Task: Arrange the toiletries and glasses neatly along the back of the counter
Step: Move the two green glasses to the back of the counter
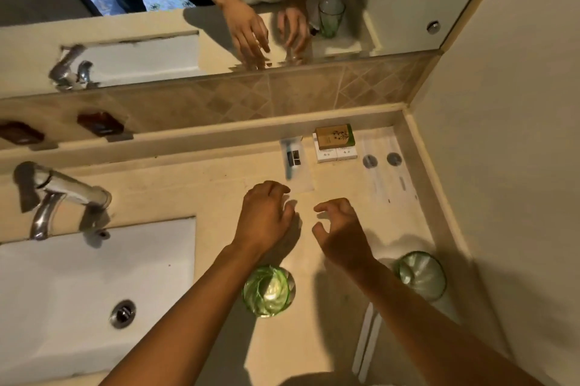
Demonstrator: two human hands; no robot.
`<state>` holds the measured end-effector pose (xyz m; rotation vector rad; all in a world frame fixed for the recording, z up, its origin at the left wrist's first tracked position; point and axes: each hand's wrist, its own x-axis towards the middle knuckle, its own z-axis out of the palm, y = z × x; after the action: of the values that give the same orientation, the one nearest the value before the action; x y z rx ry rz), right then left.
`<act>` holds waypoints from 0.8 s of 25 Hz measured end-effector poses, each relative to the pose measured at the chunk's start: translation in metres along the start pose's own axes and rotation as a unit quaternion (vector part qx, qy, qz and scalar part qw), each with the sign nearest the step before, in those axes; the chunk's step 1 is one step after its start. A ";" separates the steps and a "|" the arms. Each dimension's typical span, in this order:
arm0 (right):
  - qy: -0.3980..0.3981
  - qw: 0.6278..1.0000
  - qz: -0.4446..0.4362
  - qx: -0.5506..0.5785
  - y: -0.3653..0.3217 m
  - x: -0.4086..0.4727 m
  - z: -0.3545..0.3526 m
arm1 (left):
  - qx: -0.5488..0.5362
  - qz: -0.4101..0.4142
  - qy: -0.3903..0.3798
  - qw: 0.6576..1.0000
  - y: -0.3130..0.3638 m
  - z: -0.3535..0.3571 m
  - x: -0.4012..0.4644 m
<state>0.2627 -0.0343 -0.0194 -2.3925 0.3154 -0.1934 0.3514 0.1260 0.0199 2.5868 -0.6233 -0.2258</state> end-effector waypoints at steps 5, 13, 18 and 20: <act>-0.088 0.994 0.039 0.061 -0.014 -0.059 -0.001 | -0.069 -0.068 0.005 0.995 -0.026 -0.016 -0.083; -0.175 0.972 0.131 0.090 -0.041 -0.116 0.000 | -0.215 -0.204 0.011 0.955 -0.033 0.009 -0.171; -0.228 0.948 0.160 0.153 -0.055 -0.126 0.002 | -0.334 -0.316 0.023 0.888 -0.008 0.011 -0.188; -0.250 0.941 0.151 0.174 -0.057 -0.126 0.001 | -0.350 -0.338 0.029 0.873 0.000 0.011 -0.193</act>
<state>0.1517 0.0429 0.0114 -1.9279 0.3656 0.4588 0.1778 0.2112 0.0198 1.9726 0.3758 -0.4872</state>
